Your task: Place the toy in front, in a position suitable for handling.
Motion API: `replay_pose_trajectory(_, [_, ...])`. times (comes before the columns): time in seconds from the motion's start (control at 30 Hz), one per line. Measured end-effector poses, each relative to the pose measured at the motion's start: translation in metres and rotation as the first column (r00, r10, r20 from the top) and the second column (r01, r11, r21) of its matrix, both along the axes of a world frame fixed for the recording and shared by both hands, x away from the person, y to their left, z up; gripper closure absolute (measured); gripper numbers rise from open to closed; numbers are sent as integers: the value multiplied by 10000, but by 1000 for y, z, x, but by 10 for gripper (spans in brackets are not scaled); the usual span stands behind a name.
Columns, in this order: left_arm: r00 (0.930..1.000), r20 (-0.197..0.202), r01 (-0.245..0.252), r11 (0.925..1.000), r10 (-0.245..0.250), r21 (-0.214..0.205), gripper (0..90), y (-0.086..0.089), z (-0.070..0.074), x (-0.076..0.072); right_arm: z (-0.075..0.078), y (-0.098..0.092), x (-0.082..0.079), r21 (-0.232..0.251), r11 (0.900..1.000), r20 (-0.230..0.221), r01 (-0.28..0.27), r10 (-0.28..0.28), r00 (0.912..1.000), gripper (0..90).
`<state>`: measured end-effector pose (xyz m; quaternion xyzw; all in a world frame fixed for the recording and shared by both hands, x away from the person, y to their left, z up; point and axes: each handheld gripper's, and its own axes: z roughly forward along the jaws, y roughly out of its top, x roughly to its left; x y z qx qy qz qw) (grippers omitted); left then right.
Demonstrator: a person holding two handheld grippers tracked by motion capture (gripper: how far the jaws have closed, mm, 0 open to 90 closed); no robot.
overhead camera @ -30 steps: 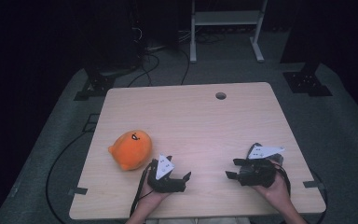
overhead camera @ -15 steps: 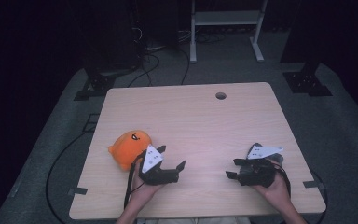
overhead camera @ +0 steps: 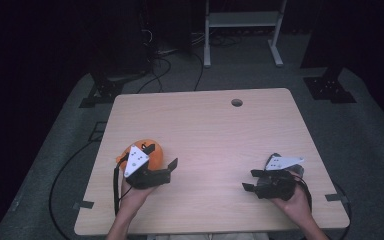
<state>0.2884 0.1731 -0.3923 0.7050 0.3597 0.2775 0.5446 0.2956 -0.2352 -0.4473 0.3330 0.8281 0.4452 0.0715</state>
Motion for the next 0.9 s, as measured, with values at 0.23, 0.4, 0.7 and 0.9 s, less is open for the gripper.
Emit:
replay_pose_trajectory(0.23, [9990,141,-432,9990,433,-61,94,17,4,2,0,0,0,9,10000,1,-9,9,10000,343])
replay_pose_trajectory(0.4, [9945,231,-1022,9948,1022,-13,87,35,3,4,0,1,-1,-71,10000,57,-28,29,10000,343])
replay_pose_trajectory(0.7, [9729,-374,-2287,9734,2281,-128,73,74,-15,16,0,1,0,-71,10000,22,-32,32,10000,343])
replay_pose_trajectory(0.9, [9703,-875,-2253,9742,2254,112,74,77,-26,24,0,2,-1,-100,9999,33,-38,38,10000,343])
